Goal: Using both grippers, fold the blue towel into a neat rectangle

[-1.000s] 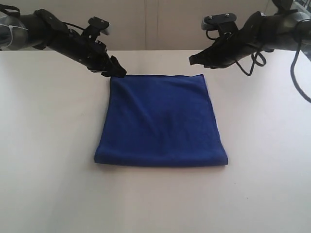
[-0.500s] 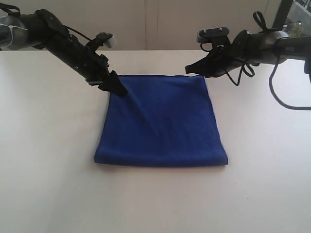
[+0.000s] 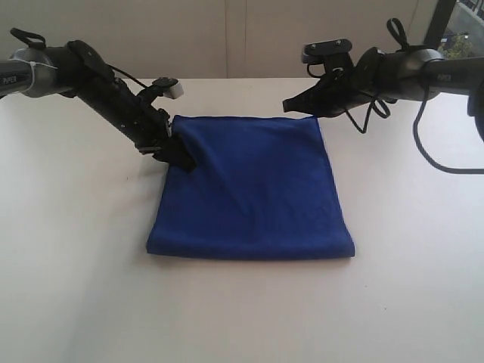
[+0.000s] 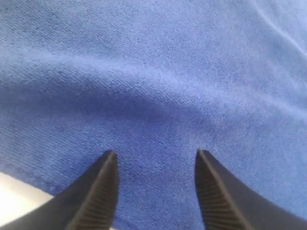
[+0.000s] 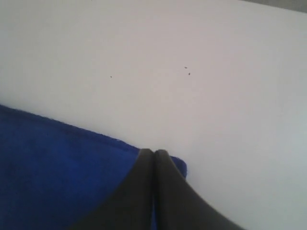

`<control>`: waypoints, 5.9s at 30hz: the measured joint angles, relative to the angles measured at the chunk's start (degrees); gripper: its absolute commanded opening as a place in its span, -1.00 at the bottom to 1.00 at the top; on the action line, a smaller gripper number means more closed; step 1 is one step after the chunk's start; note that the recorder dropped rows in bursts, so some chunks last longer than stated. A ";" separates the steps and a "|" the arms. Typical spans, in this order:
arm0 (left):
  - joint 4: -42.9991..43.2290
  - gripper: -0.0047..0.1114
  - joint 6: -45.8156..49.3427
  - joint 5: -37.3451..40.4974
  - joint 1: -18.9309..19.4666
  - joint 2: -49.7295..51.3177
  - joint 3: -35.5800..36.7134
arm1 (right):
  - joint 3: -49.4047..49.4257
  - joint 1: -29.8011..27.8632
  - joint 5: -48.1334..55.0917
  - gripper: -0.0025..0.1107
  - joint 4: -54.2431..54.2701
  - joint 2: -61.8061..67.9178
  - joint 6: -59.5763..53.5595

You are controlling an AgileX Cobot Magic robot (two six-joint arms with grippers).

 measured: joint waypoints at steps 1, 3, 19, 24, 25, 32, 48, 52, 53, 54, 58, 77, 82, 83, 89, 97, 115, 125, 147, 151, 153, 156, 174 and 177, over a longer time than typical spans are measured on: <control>0.00 -0.26 0.00 -0.27 0.00 0.10 0.00 | 0.00 0.02 -0.13 -0.96 0.00 0.00 0.00; 0.12 -0.49 0.00 -0.95 0.00 0.32 0.00 | 0.00 0.12 -0.13 -0.96 0.00 0.00 0.00; 1.14 -0.92 0.12 -1.13 0.00 -3.32 0.00 | 0.00 0.21 0.21 -0.96 0.00 0.00 0.00; 1.35 -0.91 0.02 -0.91 0.00 -1.53 0.00 | 0.00 0.21 0.37 -0.96 0.00 0.00 0.00; 1.35 -0.82 0.02 -0.91 0.00 -1.30 0.00 | 0.00 0.21 0.36 -0.96 0.00 0.00 0.00; 2.59 0.10 0.02 -1.14 0.00 -0.48 0.00 | 0.00 0.21 0.40 -0.96 0.00 0.00 0.00; 5.58 0.27 0.02 -2.72 0.00 -1.90 0.00 | 0.00 0.21 0.54 -0.96 0.00 0.00 0.00; 5.66 0.25 0.02 -1.25 0.00 -1.90 0.00 | 0.00 0.21 0.64 -0.96 0.00 0.00 0.00; 5.66 0.23 0.02 -0.81 0.00 -1.90 0.00 | 0.00 0.21 0.64 -0.96 0.00 0.00 0.00; 5.66 0.21 0.02 -0.58 0.00 -1.90 0.00 | 0.00 0.21 0.64 -0.96 0.00 0.00 0.00; 5.55 0.16 0.02 0.31 0.00 -1.92 0.00 | 0.00 0.21 1.32 -0.96 0.00 0.00 0.00; 3.40 -0.92 0.21 2.38 0.00 -1.97 1.32 | 0.00 0.34 -1.83 -0.96 0.00 2.04 0.00; 3.40 -0.92 1.24 2.81 0.00 -0.65 1.46 | 0.00 0.34 -4.01 -0.96 0.00 3.95 0.00; 3.40 -0.92 1.28 2.81 0.00 -0.67 1.46 | 0.00 0.34 -4.14 -0.96 0.00 4.05 0.00; 3.40 -0.92 1.51 2.91 0.00 -0.67 1.46 | 0.00 0.34 -5.23 -0.96 0.11 4.28 0.00; 3.40 -0.92 1.65 3.01 0.00 -0.67 1.46 | 0.00 -1.54 -5.11 -0.96 0.22 4.28 0.00; 3.40 -0.92 1.65 3.01 0.00 -0.67 1.46 | 0.00 1.48 -0.31 -0.96 0.22 -0.69 -1.08; 3.40 -0.92 1.65 3.01 0.00 -0.67 1.46 | 0.00 10.49 -0.07 -0.96 0.22 -0.63 -4.80; 3.40 -0.92 1.65 3.01 0.00 -0.67 1.46 | 0.00 5.46 -0.18 -0.96 0.22 2.91 -4.85; 3.40 -0.92 1.65 3.01 0.00 -0.67 1.46 | 0.00 4.84 -0.18 -0.96 0.22 2.91 -4.85; 3.40 -0.92 1.65 3.01 0.00 -0.67 1.46 | 0.00 4.84 -0.42 -0.96 0.22 3.00 -4.85; 3.40 -0.92 1.65 3.01 0.00 -0.67 1.46 | 0.00 4.84 -0.62 -0.96 0.22 3.00 -4.85; 3.77 -0.92 1.74 3.35 0.00 -6.28 0.90 | 7.20 4.07 6.62 -0.96 0.22 -7.66 -1.28; 3.87 -0.92 1.19 6.04 0.00 -6.54 1.00 | 10.10 3.93 6.62 -0.96 -0.01 -8.93 -0.92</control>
